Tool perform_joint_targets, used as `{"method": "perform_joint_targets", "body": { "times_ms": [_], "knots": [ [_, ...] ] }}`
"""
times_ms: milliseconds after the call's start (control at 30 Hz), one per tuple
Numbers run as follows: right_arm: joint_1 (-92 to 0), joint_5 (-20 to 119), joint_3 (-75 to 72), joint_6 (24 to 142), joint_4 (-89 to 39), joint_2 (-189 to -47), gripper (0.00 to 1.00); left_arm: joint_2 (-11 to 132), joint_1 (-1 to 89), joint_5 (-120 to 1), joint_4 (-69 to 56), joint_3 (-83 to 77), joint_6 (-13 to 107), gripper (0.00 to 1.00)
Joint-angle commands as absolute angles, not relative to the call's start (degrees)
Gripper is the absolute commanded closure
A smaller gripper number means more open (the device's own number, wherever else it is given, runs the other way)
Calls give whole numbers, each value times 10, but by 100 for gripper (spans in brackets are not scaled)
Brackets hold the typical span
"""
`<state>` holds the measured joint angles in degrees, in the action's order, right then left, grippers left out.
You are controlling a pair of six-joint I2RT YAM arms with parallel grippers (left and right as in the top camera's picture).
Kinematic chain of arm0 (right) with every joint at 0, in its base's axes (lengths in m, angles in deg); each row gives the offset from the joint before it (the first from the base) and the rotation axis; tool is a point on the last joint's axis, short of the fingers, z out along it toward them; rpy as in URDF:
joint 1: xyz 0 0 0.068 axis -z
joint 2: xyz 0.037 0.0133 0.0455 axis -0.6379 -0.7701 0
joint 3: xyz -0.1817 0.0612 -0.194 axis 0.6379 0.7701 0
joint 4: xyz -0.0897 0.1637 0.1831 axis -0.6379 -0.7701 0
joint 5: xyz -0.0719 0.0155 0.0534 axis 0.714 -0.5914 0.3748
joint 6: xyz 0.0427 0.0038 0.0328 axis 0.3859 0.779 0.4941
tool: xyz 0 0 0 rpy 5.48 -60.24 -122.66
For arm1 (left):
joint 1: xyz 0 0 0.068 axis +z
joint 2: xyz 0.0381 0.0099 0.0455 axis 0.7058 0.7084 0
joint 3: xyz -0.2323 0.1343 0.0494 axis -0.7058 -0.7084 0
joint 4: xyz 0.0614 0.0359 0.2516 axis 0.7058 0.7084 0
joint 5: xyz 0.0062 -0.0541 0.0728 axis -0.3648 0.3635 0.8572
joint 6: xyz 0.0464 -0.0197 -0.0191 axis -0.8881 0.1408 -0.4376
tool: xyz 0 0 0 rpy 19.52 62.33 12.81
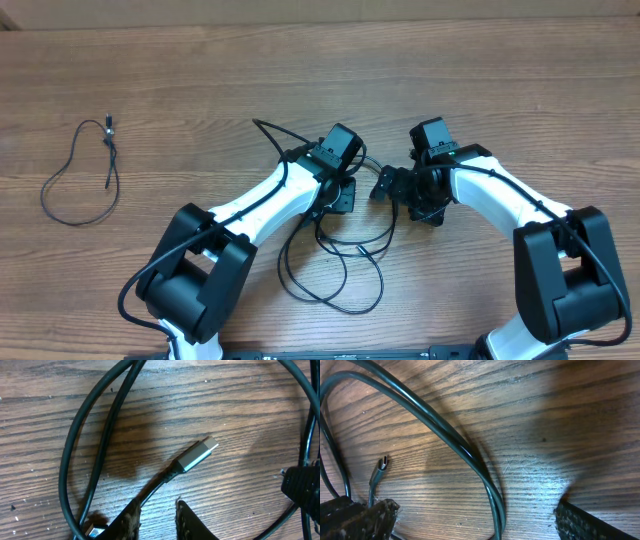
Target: Untangle cables
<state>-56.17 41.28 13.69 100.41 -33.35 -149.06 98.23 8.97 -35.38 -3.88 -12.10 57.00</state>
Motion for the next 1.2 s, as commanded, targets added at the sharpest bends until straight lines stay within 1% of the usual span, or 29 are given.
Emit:
{"method": "perform_joint_targets", "body": {
  "times_ms": [0, 100, 267, 333, 1067, 1100, 1133, 1167],
  "knots": [
    [-565, 413, 154, 1006, -328, -1497, 0, 986, 88, -343, -39, -128, 569, 75],
    [-565, 413, 154, 1006, -328, -1497, 0, 986, 88, -343, -39, -128, 569, 76],
    [-565, 413, 154, 1006, -327, -1497, 0, 986, 88, -341, -39, -128, 569, 92],
    [-565, 413, 154, 1006, -327, -1497, 0, 986, 88, -341, -39, -128, 569, 96],
    [-565, 413, 154, 1006, -326, -1497, 0, 986, 88, -341, -39, -128, 569, 96],
    [-565, 413, 154, 1006, -326, -1497, 0, 986, 87, -341, -39, -128, 569, 14],
    [-565, 413, 154, 1006, -326, -1497, 0, 986, 88, -341, -39, -128, 569, 0],
    [-565, 413, 154, 1006, -326, -1497, 0, 986, 88, -341, -39, -128, 569, 1]
  ]
}}
